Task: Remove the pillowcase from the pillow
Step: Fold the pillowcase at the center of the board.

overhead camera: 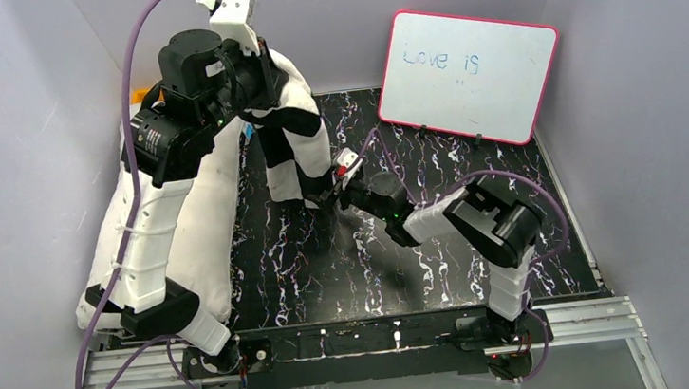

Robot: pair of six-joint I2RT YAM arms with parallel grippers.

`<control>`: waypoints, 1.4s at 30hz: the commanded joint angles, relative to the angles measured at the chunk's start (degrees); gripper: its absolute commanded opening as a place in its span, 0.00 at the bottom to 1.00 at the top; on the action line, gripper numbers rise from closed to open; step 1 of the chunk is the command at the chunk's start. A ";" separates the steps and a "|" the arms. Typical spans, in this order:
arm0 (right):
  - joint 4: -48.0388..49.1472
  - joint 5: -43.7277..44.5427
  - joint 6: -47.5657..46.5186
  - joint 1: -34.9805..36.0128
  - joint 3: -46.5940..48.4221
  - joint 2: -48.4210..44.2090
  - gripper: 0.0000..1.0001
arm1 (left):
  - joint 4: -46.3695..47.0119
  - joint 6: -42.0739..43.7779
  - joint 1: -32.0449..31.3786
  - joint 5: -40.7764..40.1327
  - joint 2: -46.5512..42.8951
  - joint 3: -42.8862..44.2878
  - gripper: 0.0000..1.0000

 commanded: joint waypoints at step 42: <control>-43.16 -3.63 32.30 15.73 -14.45 -35.12 0.00 | 6.44 1.82 2.67 -9.52 20.90 3.13 0.00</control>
